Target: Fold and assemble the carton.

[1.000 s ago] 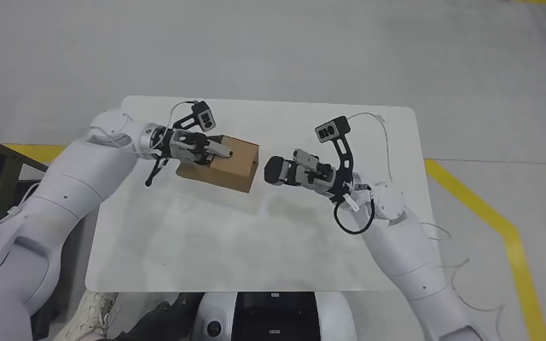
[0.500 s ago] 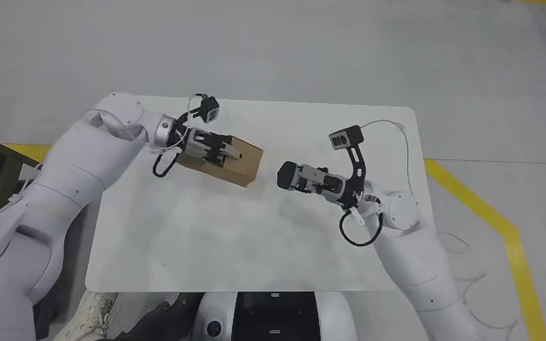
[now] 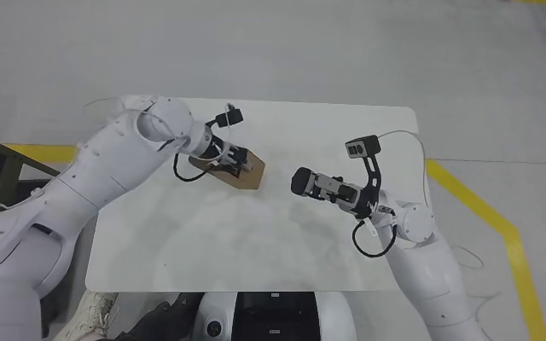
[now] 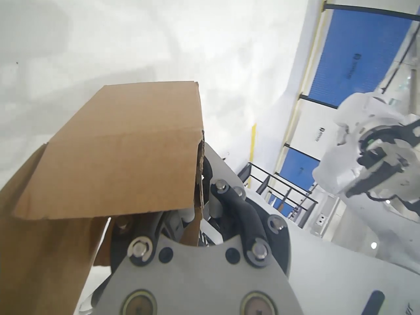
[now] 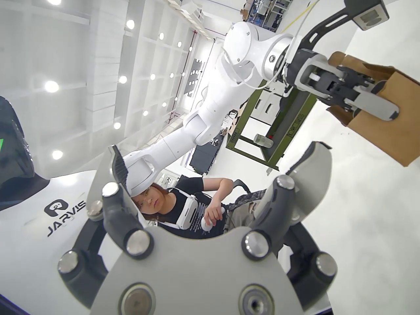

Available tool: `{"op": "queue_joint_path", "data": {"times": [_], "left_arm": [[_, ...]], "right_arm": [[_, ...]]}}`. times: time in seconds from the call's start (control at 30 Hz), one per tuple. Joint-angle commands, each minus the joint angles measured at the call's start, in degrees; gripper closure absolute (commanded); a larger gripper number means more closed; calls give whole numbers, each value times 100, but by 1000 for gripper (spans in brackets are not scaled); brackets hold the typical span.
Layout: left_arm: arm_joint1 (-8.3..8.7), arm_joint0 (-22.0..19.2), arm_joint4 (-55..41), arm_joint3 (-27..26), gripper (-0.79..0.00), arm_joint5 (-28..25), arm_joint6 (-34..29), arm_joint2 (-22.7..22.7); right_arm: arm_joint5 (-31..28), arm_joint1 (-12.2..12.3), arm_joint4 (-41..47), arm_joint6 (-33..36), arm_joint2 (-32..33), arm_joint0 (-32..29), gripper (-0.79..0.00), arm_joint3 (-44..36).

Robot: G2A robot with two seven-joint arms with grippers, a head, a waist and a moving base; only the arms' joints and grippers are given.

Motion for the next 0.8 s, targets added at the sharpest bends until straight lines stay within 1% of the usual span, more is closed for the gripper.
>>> {"op": "queue_joint_path", "data": {"times": [0.0,0.07,0.1,0.13,0.2,0.23,0.27,0.3,0.4,0.5,0.6,0.77], "left_arm": [[-64,7,324,-109,0,211,0,118],[-132,36,549,-201,0,370,-27,238],[-165,43,624,-220,-65,429,-25,274],[-198,47,715,-233,-191,491,-30,316],[-265,59,839,-257,-366,557,-14,373],[-296,60,869,-251,-511,574,-12,385],[-324,62,876,-249,-742,565,-4,385],[-348,68,842,-250,-785,521,9,367],[-377,85,574,-249,-785,292,60,195],[-318,184,171,-277,-785,27,138,-102],[-194,351,-120,-330,-785,-227,179,-426],[91,786,-760,-516,-785,-824,121,-1115]], "right_arm": [[-5,17,27,16,44,-40,-785,-2],[-9,31,64,32,75,-70,-785,2],[-13,37,74,44,85,-79,-785,2],[-17,43,87,50,95,-88,-785,4],[-25,53,106,57,106,-99,-785,6],[-29,58,112,63,109,-102,-785,9],[-37,62,132,64,111,-106,-785,14],[-39,66,146,70,113,-108,-785,22],[-70,78,189,88,119,-111,-785,43],[-90,87,239,100,113,-106,-785,69],[-98,95,298,131,100,-83,-785,109],[-109,105,349,177,59,-4,-785,174]]}}
